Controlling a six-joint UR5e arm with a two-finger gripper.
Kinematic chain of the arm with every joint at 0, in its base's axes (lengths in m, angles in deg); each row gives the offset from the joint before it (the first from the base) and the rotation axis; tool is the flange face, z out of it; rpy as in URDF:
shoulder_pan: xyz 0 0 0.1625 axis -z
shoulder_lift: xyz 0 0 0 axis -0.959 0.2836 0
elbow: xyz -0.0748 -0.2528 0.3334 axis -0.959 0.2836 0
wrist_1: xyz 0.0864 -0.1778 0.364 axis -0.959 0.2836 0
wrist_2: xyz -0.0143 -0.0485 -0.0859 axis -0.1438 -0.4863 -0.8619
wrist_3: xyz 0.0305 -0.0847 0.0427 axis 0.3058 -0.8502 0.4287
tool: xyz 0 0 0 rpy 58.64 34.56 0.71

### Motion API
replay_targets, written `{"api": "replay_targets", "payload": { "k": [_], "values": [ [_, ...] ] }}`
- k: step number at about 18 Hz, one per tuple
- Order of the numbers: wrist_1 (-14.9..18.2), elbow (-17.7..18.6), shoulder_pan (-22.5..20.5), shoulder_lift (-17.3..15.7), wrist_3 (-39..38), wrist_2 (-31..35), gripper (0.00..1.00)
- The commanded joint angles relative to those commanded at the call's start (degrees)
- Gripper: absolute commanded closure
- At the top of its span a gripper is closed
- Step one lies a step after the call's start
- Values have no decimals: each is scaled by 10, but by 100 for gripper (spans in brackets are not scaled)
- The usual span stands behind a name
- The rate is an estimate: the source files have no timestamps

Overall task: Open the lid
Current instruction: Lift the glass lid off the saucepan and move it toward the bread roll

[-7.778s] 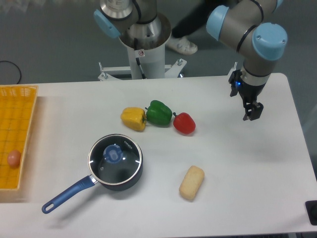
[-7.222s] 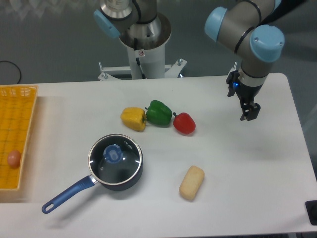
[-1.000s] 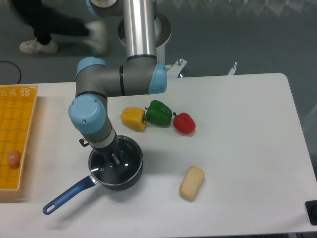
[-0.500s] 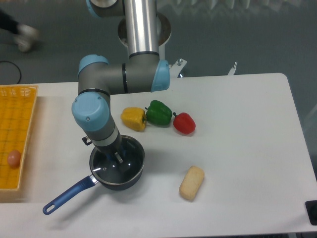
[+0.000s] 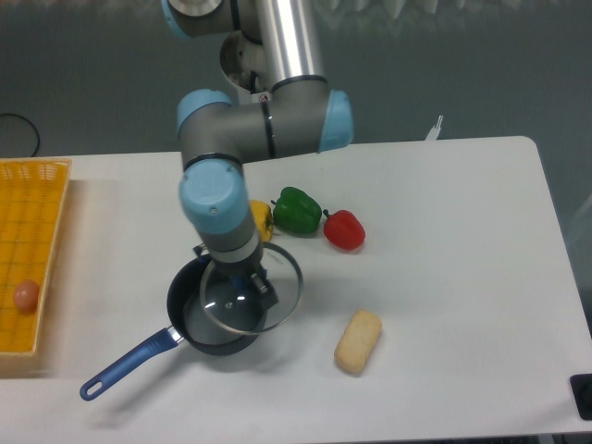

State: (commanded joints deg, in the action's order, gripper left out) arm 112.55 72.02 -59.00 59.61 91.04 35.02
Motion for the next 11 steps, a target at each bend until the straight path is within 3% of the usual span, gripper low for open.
{"api": "replay_targets", "payload": {
  "k": [4,11],
  "values": [
    [24,1,-33,-7,26,-9,40],
    [25,0,-98,-6,99,-22,40]
  ]
}}
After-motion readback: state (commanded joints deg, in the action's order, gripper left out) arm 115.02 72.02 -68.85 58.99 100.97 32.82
